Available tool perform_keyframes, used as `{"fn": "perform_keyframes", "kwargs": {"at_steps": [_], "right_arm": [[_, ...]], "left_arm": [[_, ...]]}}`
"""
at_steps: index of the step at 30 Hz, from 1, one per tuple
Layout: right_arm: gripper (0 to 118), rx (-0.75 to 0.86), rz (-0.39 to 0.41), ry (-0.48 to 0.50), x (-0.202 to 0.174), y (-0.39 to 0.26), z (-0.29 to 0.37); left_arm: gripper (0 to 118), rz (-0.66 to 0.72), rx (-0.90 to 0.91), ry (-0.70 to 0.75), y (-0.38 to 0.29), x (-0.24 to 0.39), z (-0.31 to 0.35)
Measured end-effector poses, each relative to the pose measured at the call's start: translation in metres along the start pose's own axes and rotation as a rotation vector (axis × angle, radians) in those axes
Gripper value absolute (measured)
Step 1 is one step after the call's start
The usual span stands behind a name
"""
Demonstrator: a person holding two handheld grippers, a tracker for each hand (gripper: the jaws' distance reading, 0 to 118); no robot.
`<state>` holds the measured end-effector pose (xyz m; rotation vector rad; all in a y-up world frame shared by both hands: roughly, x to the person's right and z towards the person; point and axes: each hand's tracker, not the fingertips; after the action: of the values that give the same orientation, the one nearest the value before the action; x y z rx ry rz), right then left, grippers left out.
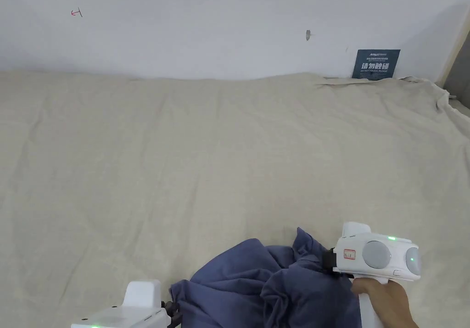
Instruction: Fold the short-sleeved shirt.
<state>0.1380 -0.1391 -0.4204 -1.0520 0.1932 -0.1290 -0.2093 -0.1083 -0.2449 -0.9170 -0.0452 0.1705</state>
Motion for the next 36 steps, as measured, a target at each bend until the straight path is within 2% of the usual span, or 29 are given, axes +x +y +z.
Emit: {"fn": "perform_keyframes", "kwargs": {"at_steps": [1,3,7,11,15,21,28,36], "right_arm": [[4,0.012,0.026,-0.006,-0.004,-0.001,0.004],[4,0.036,0.074,-0.013,-0.011,-0.004,0.021],[3,0.113,0.054,0.010,-0.002,-0.002,0.053],[3,0.185,0.095,-0.004,0.006,0.002,0.097],[3,0.270,0.100,-0.004,0.011,0.005,0.150],[3,0.393,0.102,-0.025,0.032,0.019,0.206],[3,0.509,0.069,-0.031,0.053,0.041,0.252],[3,0.612,0.054,-0.028,0.047,0.079,0.286]], "left_arm": [[0,0.001,0.001,-0.001,0.000,0.000,0.001],[0,0.004,0.004,-0.005,-0.001,0.000,0.002],[0,0.015,0.018,-0.017,-0.001,-0.001,0.007],[0,0.044,0.043,-0.037,0.003,-0.004,0.016],[0,0.070,0.087,-0.051,0.017,-0.008,0.029],[0,0.092,0.200,-0.033,0.059,-0.026,0.056],[0,0.085,0.348,0.022,0.123,-0.044,0.097],[0,0.097,0.453,0.022,0.185,-0.050,0.132]]}}
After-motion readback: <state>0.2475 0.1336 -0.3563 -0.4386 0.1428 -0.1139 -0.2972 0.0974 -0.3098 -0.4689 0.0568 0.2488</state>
